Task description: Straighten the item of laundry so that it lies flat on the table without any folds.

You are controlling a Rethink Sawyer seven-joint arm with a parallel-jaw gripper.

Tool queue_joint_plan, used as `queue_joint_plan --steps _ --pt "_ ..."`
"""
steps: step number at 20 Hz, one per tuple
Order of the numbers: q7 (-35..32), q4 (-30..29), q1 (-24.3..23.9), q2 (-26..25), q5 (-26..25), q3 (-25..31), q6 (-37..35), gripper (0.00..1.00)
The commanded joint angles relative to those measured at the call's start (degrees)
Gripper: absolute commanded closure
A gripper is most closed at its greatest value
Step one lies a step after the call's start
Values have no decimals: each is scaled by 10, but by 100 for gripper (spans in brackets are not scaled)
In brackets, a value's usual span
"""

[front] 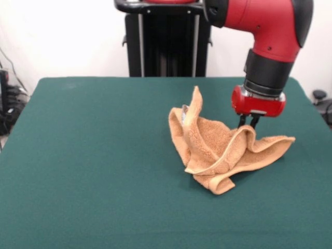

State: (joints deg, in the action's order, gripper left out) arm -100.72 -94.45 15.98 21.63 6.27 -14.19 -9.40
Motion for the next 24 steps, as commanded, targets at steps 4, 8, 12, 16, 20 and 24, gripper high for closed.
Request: queue_joint_plan --steps 4,8,12,16,20,24 --pt "-116 28 15 7 35 17 -57 100" --pt "-121 20 18 11 39 16 -63 100" --pt "-137 5 15 5 48 22 -32 100" --pt "-123 -3 9 20 41 23 -49 100" --pt "-133 -18 18 35 43 13 -50 100" --pt "-127 -16 16 32 33 14 -18 0"
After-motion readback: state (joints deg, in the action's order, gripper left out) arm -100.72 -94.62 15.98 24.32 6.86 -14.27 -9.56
